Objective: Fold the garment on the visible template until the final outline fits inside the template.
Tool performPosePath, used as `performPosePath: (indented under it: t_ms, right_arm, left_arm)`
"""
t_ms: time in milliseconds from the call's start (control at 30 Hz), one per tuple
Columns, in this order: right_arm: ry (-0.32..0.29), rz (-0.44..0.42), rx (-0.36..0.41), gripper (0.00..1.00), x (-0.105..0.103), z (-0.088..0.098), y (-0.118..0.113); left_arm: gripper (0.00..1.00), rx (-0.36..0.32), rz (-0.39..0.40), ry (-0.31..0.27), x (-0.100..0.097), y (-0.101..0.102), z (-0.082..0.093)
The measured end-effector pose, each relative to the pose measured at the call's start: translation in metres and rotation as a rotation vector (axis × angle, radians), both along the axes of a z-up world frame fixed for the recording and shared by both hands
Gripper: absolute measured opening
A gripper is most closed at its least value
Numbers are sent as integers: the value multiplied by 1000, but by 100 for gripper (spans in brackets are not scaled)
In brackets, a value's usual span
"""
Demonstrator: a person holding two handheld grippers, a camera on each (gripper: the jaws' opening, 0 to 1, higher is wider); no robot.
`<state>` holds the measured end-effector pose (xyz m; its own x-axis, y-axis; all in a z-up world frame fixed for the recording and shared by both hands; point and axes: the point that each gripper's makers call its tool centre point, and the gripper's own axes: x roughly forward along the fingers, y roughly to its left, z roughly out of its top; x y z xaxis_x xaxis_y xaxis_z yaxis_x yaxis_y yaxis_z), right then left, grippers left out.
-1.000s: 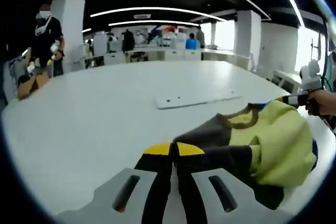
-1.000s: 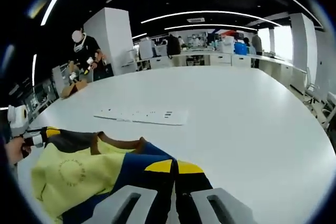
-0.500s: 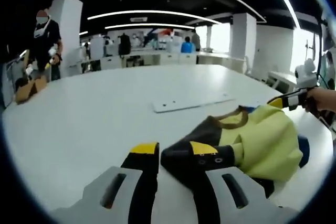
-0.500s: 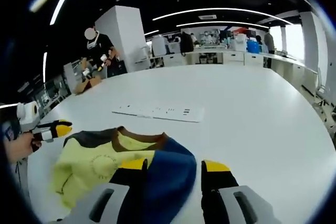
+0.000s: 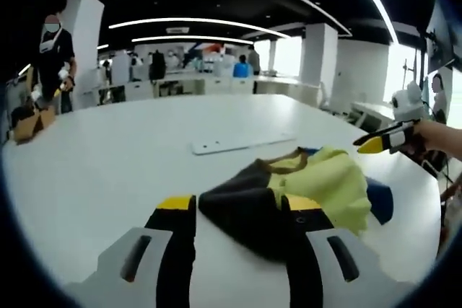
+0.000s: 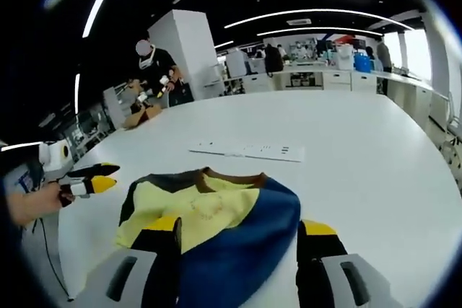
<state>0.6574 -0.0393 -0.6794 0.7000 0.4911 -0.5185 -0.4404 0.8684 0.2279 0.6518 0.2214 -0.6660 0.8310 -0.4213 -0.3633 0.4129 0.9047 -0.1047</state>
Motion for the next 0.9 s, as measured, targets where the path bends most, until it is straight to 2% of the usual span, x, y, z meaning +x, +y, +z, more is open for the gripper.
performPosePath:
  t_ms: [167,400,567,900]
  right_arm:
    - [-2,36,-55,64,-22,-6,0]
    - [26,36,-31,62,-49,-16,3]
    - [42,23,-8,58,-61,-22,4]
    - [69,17,-6,46,-80,-37,7]
  left_arm:
    - [47,14,8,-3,-13,1,-1]
    - [47,-25,20,14,-32,-2,-7]
    - [50,-25,44,33,-38,-4,-20]
    - [49,14,25,83,-50,-26,-47]
